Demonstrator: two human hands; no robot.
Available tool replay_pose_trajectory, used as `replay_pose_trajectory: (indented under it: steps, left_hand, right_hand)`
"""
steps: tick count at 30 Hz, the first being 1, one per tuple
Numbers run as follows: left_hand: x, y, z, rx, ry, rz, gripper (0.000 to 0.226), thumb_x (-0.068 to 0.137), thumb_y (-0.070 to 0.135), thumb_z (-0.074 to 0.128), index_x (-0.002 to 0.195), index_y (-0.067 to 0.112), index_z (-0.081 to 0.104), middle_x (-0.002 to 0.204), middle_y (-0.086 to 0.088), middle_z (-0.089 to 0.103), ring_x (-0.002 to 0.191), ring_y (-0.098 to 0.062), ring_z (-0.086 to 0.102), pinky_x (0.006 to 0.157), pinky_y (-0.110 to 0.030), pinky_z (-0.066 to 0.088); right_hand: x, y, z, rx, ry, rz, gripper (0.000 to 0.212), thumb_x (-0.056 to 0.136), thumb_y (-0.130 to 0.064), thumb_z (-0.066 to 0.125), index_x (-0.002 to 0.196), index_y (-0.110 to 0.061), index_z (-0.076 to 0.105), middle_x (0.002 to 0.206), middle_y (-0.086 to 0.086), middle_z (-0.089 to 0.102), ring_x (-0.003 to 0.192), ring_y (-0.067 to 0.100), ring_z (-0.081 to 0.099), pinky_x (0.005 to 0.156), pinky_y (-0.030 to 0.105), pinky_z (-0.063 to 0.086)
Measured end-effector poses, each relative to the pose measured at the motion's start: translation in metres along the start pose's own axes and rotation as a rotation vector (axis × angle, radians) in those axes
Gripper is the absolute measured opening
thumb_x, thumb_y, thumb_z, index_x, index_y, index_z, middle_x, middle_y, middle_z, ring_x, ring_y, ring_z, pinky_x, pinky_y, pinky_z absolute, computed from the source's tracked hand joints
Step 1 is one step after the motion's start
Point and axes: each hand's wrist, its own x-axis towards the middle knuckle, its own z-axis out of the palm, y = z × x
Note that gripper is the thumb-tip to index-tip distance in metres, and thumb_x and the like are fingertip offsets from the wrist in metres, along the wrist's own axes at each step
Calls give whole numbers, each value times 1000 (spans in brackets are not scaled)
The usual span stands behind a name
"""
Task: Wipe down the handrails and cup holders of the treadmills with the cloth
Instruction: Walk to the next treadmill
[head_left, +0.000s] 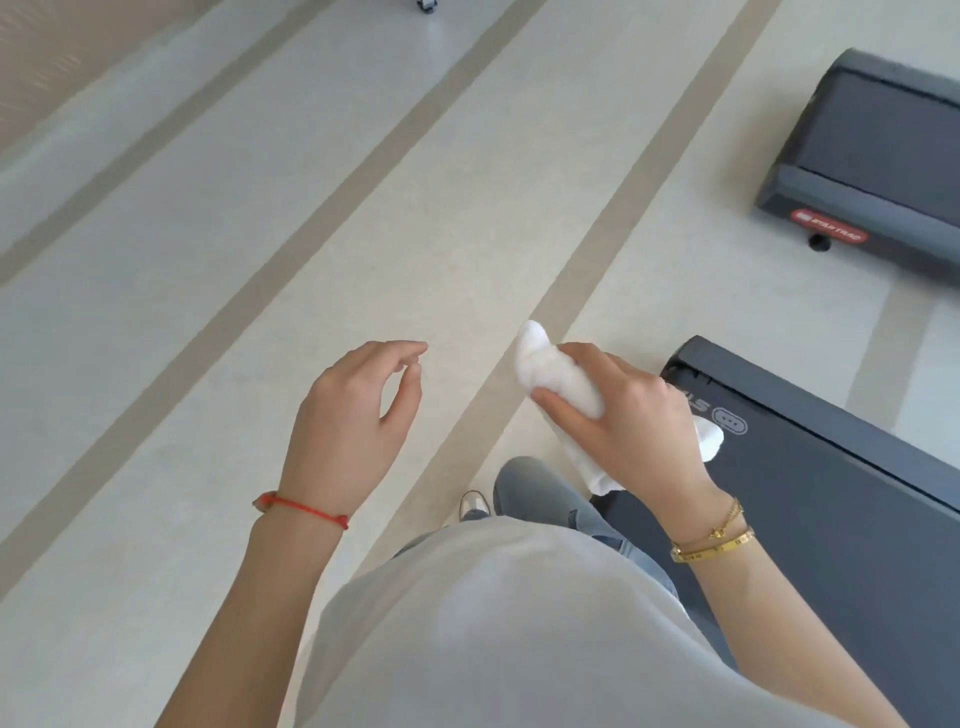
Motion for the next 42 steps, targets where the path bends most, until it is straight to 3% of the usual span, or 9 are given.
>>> replay_pose_trajectory:
  steps: [7, 14, 27, 37, 42]
  left_hand:
    - [108, -15, 20, -21, -155, 176, 21, 97, 13, 56, 113, 15, 69, 108, 5, 70, 100, -11, 65, 90, -25, 49]
    - [232, 11, 71, -42, -261, 320, 21, 97, 14, 55, 113, 15, 69, 107, 6, 70, 101, -12, 65, 90, -28, 50]
    - [464, 156, 193, -95, -409, 589, 21, 98, 16, 55, 113, 17, 69, 108, 8, 70, 100, -9, 64, 90, -18, 45]
    - [605, 270, 309, -137, -592, 808, 21, 97, 16, 55, 113, 15, 69, 104, 4, 70, 98, -15, 65, 86, -32, 51]
    - [679, 345, 371, -170, -638, 912, 20, 97, 15, 56, 112, 15, 69, 103, 4, 70, 89, -9, 61, 81, -16, 43]
  right_hand:
    - [50, 10, 6, -44, 68, 249, 40, 85, -59, 56, 115, -33, 60, 89, -11, 68, 72, 22, 65, 59, 33, 48]
    - [128, 60, -6, -55, 173, 426, 40, 85, -61, 55, 115, -35, 59, 91, -12, 68, 72, 23, 65, 60, 34, 49]
    - [276, 205, -90, -73, 384, 693, 39, 84, -63, 52, 113, -38, 56, 89, -14, 67, 72, 21, 64, 62, 33, 48]
    - [359, 320, -126, -127, 545, 957, 34, 83, -62, 55, 110, -40, 57, 87, -14, 67, 70, 22, 62, 59, 29, 39]
    - [411, 388, -161, -93, 594, 1067, 35, 84, -65, 53, 112, -44, 53, 92, -18, 66, 75, 18, 61, 63, 29, 35]
